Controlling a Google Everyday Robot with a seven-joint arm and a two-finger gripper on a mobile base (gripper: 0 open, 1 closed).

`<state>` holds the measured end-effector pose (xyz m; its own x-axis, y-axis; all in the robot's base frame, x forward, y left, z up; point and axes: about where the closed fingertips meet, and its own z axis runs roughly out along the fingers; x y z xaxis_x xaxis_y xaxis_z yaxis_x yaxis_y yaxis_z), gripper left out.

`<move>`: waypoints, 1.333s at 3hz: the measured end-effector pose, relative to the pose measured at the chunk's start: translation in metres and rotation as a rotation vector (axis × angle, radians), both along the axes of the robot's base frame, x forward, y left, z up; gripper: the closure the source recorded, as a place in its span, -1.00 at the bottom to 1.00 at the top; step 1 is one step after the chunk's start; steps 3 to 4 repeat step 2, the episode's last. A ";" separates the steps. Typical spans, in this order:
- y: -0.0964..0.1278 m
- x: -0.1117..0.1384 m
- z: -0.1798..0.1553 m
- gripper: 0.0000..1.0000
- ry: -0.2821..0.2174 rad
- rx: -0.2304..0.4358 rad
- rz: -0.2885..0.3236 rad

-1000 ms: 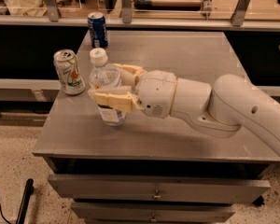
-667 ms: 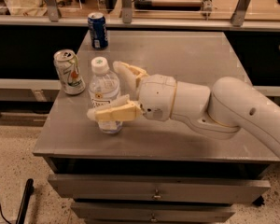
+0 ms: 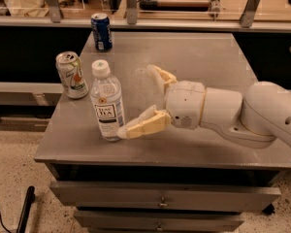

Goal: Place blue plastic bottle upright

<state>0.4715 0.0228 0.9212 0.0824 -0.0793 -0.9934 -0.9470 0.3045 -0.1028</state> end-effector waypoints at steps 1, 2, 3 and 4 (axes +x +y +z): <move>-0.037 0.010 0.008 -1.00 -0.026 -0.080 -0.064; -0.043 0.013 0.008 -1.00 -0.029 -0.089 -0.076; -0.043 0.013 0.008 -1.00 -0.029 -0.089 -0.076; -0.043 0.013 0.008 -1.00 -0.029 -0.089 -0.076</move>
Offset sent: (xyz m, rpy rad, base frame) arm 0.0095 -0.0341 0.0071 -0.0743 -0.0234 -0.0596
